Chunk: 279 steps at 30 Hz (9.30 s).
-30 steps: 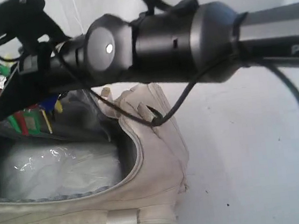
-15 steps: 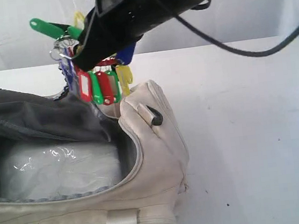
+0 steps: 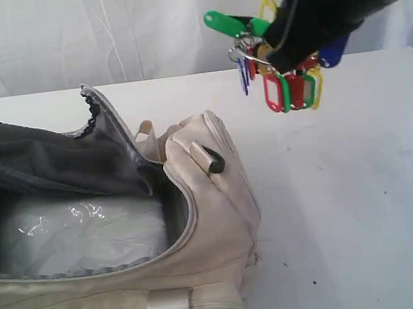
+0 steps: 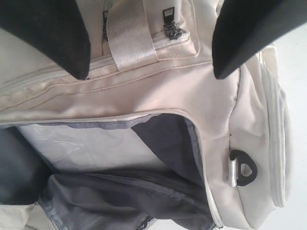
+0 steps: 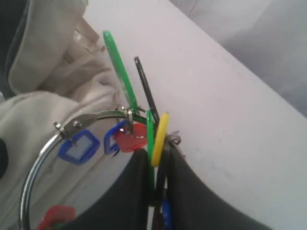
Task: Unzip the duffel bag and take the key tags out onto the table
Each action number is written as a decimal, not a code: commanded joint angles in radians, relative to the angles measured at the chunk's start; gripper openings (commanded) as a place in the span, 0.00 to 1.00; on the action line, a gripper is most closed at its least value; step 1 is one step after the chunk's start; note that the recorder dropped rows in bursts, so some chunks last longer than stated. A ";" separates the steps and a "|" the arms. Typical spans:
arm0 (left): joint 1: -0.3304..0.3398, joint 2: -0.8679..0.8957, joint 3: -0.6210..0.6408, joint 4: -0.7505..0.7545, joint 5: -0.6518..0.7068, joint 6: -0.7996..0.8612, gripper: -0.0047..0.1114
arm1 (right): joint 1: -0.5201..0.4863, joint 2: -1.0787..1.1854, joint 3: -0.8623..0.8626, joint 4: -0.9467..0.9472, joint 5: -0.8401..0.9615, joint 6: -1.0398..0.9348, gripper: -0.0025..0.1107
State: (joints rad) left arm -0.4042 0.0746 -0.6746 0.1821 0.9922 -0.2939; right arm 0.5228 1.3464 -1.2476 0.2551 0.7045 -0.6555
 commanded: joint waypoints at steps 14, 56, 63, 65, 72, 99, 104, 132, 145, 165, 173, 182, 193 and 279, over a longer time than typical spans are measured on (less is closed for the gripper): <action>0.003 -0.006 -0.008 0.002 0.024 0.007 0.67 | -0.045 -0.027 0.551 -0.030 -0.495 0.015 0.02; 0.003 -0.006 0.005 -0.071 -0.109 0.025 0.67 | 0.005 -0.286 0.644 -0.025 -0.639 0.285 0.44; 0.003 -0.006 0.104 -0.256 -0.196 0.185 0.67 | 0.005 -0.529 0.644 -0.022 -0.508 0.327 0.25; 0.003 -0.006 0.136 -0.312 -0.227 0.220 0.65 | 0.005 -0.590 0.644 -0.022 -0.439 0.340 0.17; 0.003 -0.006 0.212 -0.427 -0.354 0.273 0.43 | 0.005 -0.822 0.645 -0.029 -0.266 0.366 0.02; 0.003 -0.006 0.304 -0.466 -0.518 0.287 0.04 | 0.005 -1.099 0.835 -0.121 -0.380 0.418 0.02; 0.003 -0.006 0.304 -0.466 -0.518 0.287 0.04 | 0.005 -1.099 0.835 -0.121 -0.380 0.418 0.02; 0.481 -0.038 0.675 -0.339 -0.952 0.422 0.04 | 0.005 -1.099 0.835 -0.121 -0.375 0.418 0.02; 0.548 -0.075 0.675 -0.286 -0.754 0.429 0.04 | 0.005 -1.099 0.835 -0.121 -0.371 0.418 0.02; 0.548 -0.075 0.675 -0.221 -0.808 0.427 0.04 | 0.005 -1.099 0.835 -0.121 -0.371 0.418 0.02; 0.513 -0.075 0.675 -0.218 -0.769 0.493 0.04 | 0.005 -1.099 0.835 -0.121 -0.371 0.418 0.02; 0.430 -0.075 0.675 -0.222 -0.766 0.346 0.04 | 0.005 -1.099 0.835 -0.121 -0.371 0.418 0.02; 0.430 -0.075 0.675 -0.222 -0.768 0.240 0.04 | 0.005 -1.099 0.835 -0.121 -0.371 0.418 0.02; 0.430 -0.075 0.675 -0.220 -0.768 0.192 0.04 | -0.495 -1.346 1.248 0.055 -0.524 0.353 0.02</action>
State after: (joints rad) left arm 0.0347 0.0036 -0.0101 -0.0292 0.1973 -0.0983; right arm 0.0339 0.0053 -0.0057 0.3103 0.1996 -0.2514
